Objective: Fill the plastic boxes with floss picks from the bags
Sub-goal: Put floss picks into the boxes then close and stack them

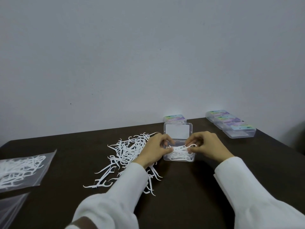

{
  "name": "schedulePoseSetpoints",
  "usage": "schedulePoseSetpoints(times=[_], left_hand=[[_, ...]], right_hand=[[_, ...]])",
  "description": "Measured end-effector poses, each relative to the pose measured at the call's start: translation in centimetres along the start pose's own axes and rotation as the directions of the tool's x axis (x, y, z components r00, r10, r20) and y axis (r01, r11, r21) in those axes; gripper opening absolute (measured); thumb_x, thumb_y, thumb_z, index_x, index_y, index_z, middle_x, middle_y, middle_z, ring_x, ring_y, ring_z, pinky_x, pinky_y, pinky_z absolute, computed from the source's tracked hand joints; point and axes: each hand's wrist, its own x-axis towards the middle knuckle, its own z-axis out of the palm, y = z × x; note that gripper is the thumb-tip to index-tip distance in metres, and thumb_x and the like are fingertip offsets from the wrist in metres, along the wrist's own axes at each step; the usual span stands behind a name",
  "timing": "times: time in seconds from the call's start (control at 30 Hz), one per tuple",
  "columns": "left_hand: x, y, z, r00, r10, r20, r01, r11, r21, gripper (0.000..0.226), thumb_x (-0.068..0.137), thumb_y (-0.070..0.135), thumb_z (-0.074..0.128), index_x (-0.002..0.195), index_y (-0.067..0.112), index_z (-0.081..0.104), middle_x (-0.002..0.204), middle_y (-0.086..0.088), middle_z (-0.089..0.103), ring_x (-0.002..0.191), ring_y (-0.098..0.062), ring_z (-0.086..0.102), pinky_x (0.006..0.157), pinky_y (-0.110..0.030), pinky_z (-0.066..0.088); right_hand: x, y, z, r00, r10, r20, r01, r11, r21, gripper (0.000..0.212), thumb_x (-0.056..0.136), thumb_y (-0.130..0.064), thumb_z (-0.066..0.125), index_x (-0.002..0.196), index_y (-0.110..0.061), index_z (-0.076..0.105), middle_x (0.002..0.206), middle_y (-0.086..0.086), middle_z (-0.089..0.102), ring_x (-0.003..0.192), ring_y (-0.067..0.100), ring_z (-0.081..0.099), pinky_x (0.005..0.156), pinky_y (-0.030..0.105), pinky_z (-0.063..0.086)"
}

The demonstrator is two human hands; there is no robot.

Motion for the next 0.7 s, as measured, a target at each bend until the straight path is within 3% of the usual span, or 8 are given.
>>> schedulePoseSetpoints(times=[0.17,0.37,0.5,0.7], left_hand=[[0.06,0.34,-0.07,1.000,0.006,0.022,-0.007,0.998,0.064,0.022,0.086,0.023,0.068,0.107,0.019,0.069,0.086,0.008,0.046,0.075,-0.003,0.044,0.064,-0.012,0.031],[-0.02,0.49,-0.14,0.999,-0.001,0.041,-0.002,0.997,0.077,0.012,0.085,0.025,0.068,0.095,0.018,0.071,0.083,0.012,0.043,0.075,-0.001,0.043,0.063,-0.012,0.030],[0.01,0.57,-0.19,0.998,-0.005,0.058,-0.001,0.995,0.096,0.013,0.085,0.027,0.069,0.090,0.015,0.070,0.082,0.011,0.043,0.072,0.000,0.042,0.061,-0.012,0.029],[-0.06,0.63,-0.27,0.999,-0.004,0.046,0.000,0.997,0.080,0.012,0.084,0.030,0.069,0.084,0.018,0.068,0.082,0.009,0.046,0.072,-0.001,0.043,0.060,-0.012,0.029]], right_hand=[[0.09,-0.27,0.16,0.998,0.011,0.059,-0.005,0.994,-0.110,0.014,0.079,-0.014,0.072,0.093,-0.017,0.068,0.080,-0.008,0.060,0.069,0.001,0.054,0.055,0.006,0.039],[0.03,-0.43,0.14,0.997,0.040,0.062,-0.032,0.991,-0.133,0.022,0.076,-0.012,0.073,0.088,-0.028,0.063,0.082,-0.008,0.057,0.071,0.005,0.055,0.059,0.010,0.038],[-0.04,-0.40,-0.15,0.994,0.056,0.090,-0.045,0.992,-0.121,0.012,0.080,-0.012,0.070,0.085,-0.022,0.066,0.084,-0.004,0.061,0.069,0.002,0.054,0.058,0.009,0.037],[0.02,-0.32,-0.37,0.997,0.062,-0.034,-0.066,0.990,-0.124,0.010,0.078,-0.010,0.073,0.087,-0.015,0.072,0.083,-0.002,0.062,0.068,-0.001,0.053,0.057,0.008,0.036]])
